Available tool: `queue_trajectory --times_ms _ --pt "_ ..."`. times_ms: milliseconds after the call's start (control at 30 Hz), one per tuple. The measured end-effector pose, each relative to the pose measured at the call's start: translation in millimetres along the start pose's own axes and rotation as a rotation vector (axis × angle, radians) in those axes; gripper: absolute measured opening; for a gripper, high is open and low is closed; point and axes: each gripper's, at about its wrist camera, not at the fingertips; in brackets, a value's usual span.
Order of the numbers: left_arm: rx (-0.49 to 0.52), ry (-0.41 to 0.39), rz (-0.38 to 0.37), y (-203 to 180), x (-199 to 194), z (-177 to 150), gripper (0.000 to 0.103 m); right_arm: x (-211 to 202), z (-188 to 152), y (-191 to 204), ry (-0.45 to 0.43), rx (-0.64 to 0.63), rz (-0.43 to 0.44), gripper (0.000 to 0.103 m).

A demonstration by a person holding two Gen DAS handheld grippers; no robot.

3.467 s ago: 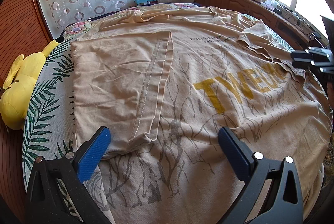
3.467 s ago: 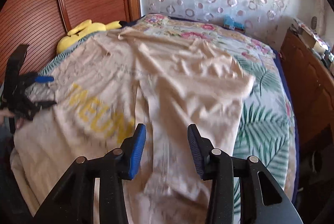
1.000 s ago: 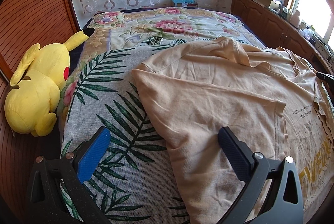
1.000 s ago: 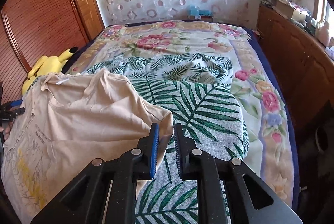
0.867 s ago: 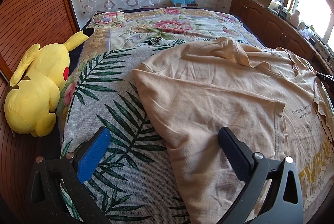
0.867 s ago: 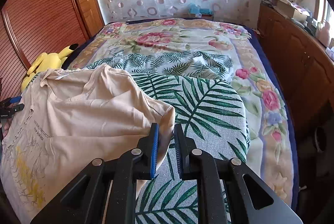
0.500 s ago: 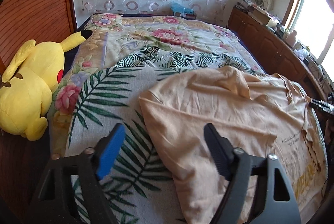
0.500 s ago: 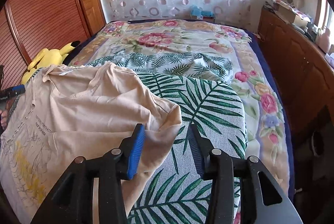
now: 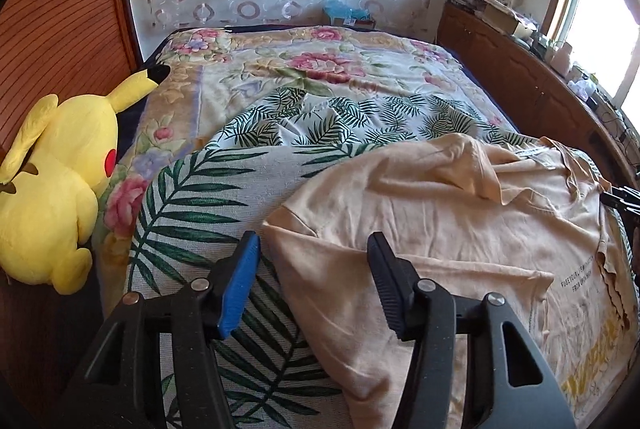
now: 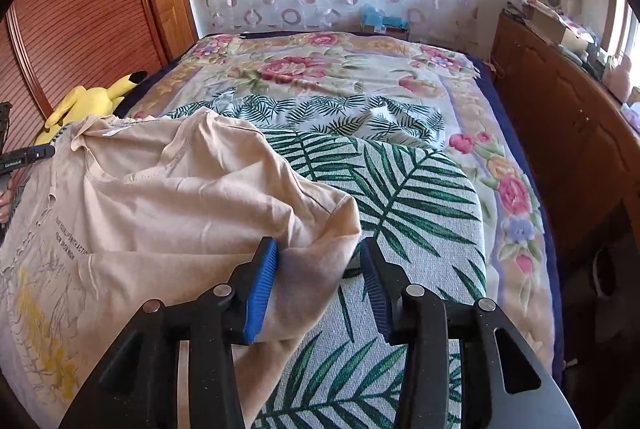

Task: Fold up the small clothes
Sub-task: 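Grasp the shirt hem with both tools and lift it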

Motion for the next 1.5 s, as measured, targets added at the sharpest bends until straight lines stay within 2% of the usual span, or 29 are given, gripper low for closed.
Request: queue_trajectory --times_ms 33,100,133,167,200,233,267,400,600,833,1100,1233,1367,1500 --pt "-0.004 -0.002 -0.014 0.3 -0.5 0.1 0.05 1.2 1.4 1.8 0.004 -0.009 -0.002 0.045" --pt "0.004 -0.009 -0.007 -1.5 -0.4 0.8 0.031 2.5 4.1 4.6 0.022 -0.033 -0.005 0.04" --pt "0.021 -0.014 0.023 -3.6 0.3 1.8 0.025 2.5 5.8 5.2 0.032 -0.037 0.015 0.028" --pt "0.033 -0.014 0.039 -4.8 1.1 2.8 0.014 2.8 7.4 6.7 0.038 -0.045 0.007 0.024" --pt "0.034 -0.007 0.025 -5.5 1.0 3.9 0.007 2.9 8.5 8.9 0.038 -0.056 0.011 0.017" --pt "0.031 -0.002 0.009 -6.1 -0.2 4.7 0.006 3.1 9.0 11.7 0.037 -0.068 0.016 0.01" --pt "0.031 -0.002 0.0 -7.5 -2.6 5.1 0.006 3.0 9.7 12.9 0.038 -0.077 0.005 0.008" --pt "0.039 -0.06 -0.035 -22.2 -36.0 -0.6 0.005 -11.2 8.2 21.4 -0.007 -0.075 0.016 0.007" --pt "0.088 -0.136 -0.054 -49.5 -93.3 -29.7 0.005 -69.9 -10.0 38.4 -0.144 -0.079 0.039 0.007" --pt "0.086 -0.172 -0.074 -53.4 -140.9 -80.5 0.005 -122.9 -64.3 53.5 -0.209 -0.071 0.062 0.006" --pt "0.053 -0.258 -0.074 -45.0 -216.1 -147.4 0.005 -178.8 -141.9 46.6 -0.256 -0.037 0.074 0.006" --pt "0.059 -0.271 -0.092 -45.9 -239.6 -178.8 0.005 -202.8 -183.7 42.5 -0.243 -0.011 0.08 0.006" --pt "0.046 -0.259 -0.111 -45.2 -253.9 -196.9 0.005 -227.9 -210.1 40.0 -0.232 0.012 0.082 0.007" --pt "0.05 -0.284 -0.11 -47.8 -280.5 -210.3 0.005 -253.0 -222.6 51.5 -0.212 -0.049 0.044 0.006"
Point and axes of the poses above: each gripper's, at about its wrist camera, not at the fingertips, and x roughly the way its jaws point, y to its left, z to its top, and after that the axes turned 3 degrees about -x, right-handed
